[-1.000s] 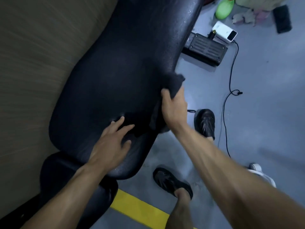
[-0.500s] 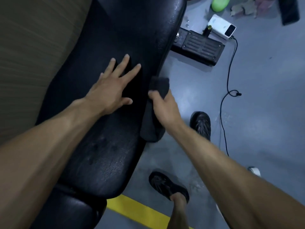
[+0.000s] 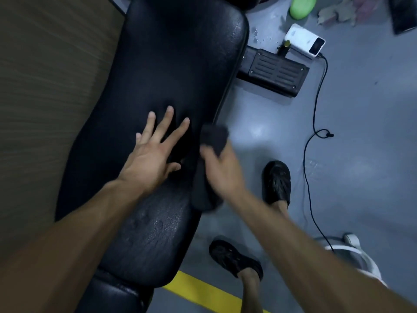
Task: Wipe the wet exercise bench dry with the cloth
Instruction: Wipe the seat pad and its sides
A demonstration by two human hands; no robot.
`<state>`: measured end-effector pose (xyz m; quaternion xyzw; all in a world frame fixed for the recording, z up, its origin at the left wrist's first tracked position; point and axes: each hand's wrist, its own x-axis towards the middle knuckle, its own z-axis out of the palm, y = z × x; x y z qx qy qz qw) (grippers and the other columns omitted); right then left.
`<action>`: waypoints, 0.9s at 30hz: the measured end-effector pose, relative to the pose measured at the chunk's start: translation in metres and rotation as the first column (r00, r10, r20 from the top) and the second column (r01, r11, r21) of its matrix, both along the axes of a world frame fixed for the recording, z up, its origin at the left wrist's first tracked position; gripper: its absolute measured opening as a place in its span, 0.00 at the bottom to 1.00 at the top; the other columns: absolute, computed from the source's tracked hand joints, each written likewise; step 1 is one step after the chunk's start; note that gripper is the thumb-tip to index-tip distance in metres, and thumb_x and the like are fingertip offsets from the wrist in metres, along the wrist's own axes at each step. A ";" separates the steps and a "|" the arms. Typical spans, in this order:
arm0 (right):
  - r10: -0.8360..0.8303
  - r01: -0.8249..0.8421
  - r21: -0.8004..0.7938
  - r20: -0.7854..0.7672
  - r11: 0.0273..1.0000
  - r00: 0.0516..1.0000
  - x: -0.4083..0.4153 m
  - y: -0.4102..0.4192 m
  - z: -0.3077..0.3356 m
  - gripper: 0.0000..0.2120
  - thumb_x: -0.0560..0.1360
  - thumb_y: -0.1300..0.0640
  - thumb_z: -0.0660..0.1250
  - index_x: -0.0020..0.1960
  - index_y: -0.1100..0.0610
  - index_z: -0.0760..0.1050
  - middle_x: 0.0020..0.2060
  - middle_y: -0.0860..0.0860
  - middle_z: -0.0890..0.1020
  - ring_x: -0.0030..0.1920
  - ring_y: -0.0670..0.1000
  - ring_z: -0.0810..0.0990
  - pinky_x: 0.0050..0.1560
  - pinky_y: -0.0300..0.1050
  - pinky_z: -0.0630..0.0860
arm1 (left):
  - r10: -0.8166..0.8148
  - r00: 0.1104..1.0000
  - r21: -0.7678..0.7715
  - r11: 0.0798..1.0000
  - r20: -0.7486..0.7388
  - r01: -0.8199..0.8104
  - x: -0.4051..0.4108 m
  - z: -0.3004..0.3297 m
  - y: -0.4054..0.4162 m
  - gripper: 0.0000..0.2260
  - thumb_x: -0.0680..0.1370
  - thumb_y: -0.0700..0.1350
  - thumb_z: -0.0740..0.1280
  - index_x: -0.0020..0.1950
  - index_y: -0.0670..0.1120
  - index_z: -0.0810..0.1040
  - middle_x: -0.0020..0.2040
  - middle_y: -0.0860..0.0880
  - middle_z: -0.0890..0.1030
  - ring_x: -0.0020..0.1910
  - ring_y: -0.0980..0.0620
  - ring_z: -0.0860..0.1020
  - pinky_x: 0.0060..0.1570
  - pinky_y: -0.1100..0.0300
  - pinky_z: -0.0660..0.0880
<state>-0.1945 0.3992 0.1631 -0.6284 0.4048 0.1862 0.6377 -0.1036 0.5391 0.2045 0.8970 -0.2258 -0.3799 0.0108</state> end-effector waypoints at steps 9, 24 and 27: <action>-0.020 0.020 0.049 -0.009 0.999 1.000 -0.041 0.023 0.015 0.25 0.79 0.49 0.63 0.76 0.49 0.65 0.65 0.49 0.79 0.65 0.49 0.77 0.62 0.43 0.72 | -0.044 0.998 0.061 0.997 0.049 0.041 0.000 0.002 -0.007 0.48 0.72 0.47 0.75 0.80 0.60 0.45 0.81 0.54 0.36 0.80 0.41 0.39 0.72 0.32 0.58; 0.036 -0.019 0.102 -0.175 0.995 0.984 0.027 -0.018 0.011 0.27 0.78 0.44 0.63 0.76 0.48 0.66 0.64 0.53 0.81 0.65 0.55 0.79 0.67 0.52 0.74 | -0.009 1.000 0.117 0.993 -0.023 0.012 0.005 0.002 -0.011 0.48 0.74 0.47 0.73 0.77 0.64 0.38 0.78 0.58 0.29 0.78 0.45 0.31 0.74 0.35 0.51; -0.030 0.042 0.067 -0.170 0.997 0.985 0.071 -0.055 0.001 0.20 0.77 0.47 0.64 0.65 0.54 0.75 0.56 0.54 0.84 0.57 0.56 0.82 0.62 0.54 0.77 | -0.024 0.999 0.127 0.992 -0.022 0.027 0.005 0.001 -0.010 0.48 0.74 0.49 0.73 0.78 0.64 0.38 0.79 0.56 0.30 0.78 0.44 0.32 0.73 0.33 0.55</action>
